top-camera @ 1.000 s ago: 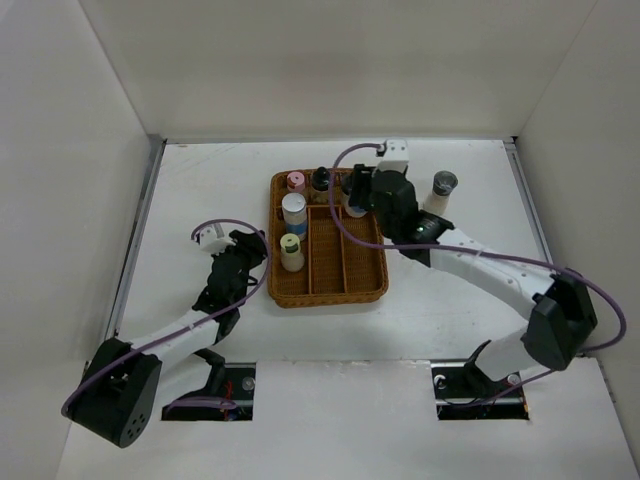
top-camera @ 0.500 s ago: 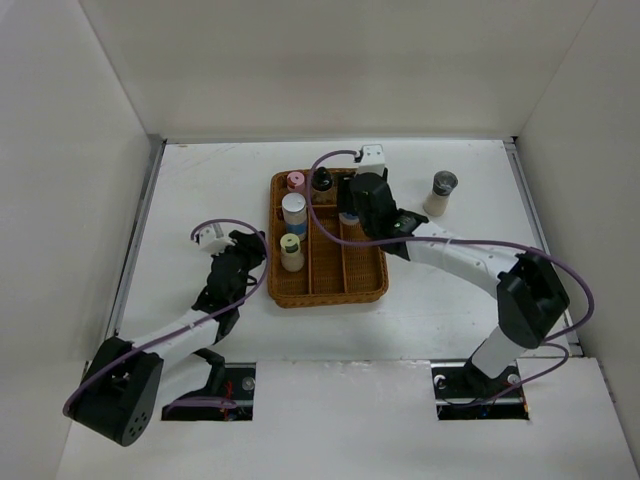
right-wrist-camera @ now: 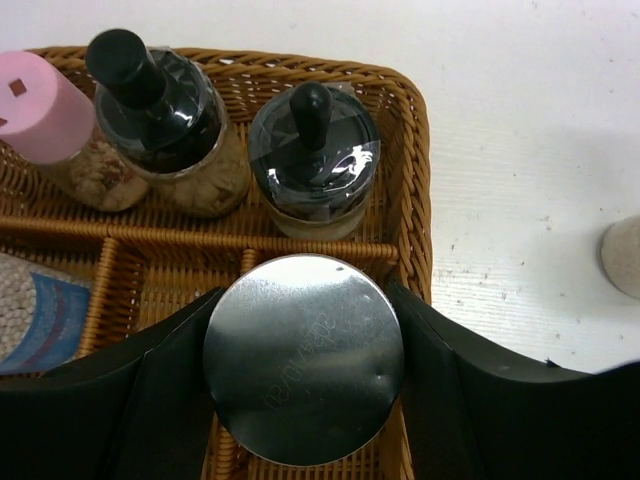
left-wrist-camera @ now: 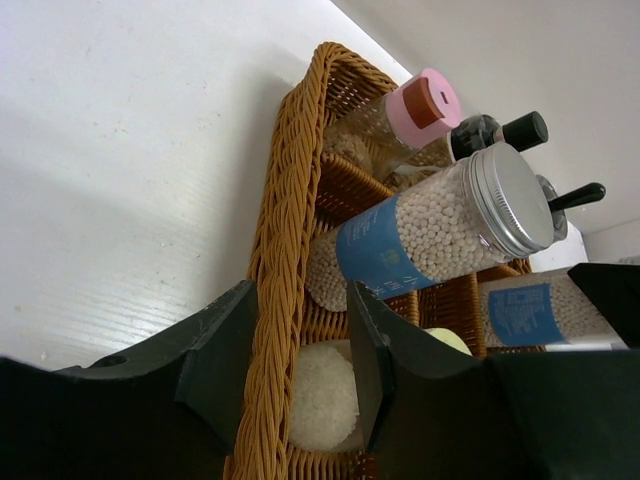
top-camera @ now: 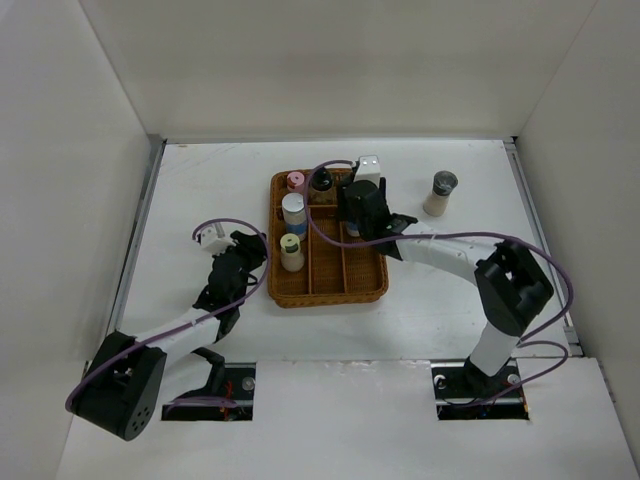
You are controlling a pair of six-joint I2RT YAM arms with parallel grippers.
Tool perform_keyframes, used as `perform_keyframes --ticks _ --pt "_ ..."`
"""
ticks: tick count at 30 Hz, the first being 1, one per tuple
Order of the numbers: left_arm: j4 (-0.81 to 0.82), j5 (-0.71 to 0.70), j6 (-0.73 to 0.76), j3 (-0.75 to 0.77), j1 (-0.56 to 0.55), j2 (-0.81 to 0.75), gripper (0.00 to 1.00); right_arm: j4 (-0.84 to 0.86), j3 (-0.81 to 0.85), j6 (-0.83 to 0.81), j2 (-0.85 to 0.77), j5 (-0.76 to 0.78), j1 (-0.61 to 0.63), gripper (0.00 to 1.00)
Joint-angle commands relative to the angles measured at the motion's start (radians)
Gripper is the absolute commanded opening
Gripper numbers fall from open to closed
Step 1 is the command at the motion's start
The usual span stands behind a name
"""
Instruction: Organize the condiment bottles
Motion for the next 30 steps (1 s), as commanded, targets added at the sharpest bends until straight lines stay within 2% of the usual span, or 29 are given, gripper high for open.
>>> perform_keyframes --ticks 1,6,10,14,19,25,30 --pt "0.059 0.008 -0.013 -0.001 0.011 -0.007 0.39 0.126 0.013 0.015 0.010 0.010 -0.005 0.71" --pt "0.059 0.010 -0.015 -0.001 0.013 -0.002 0.39 0.130 -0.005 0.020 -0.019 0.010 -0.005 0.89" --pt "0.059 0.005 -0.010 0.000 0.010 -0.005 0.40 0.130 -0.037 0.014 -0.115 0.011 -0.010 0.98" --pt "0.059 0.010 -0.016 -0.001 0.013 -0.010 0.40 0.140 -0.098 0.009 -0.249 0.010 -0.062 0.99" --pt "0.059 0.010 -0.018 -0.001 0.013 0.001 0.40 0.162 -0.189 0.040 -0.330 0.004 -0.230 0.97" --pt "0.065 0.011 -0.019 0.000 0.008 0.006 0.41 0.065 -0.143 0.051 -0.231 0.005 -0.441 1.00" --pt "0.067 0.011 -0.018 0.004 0.004 0.018 0.41 -0.004 -0.060 0.055 -0.111 -0.065 -0.525 1.00"
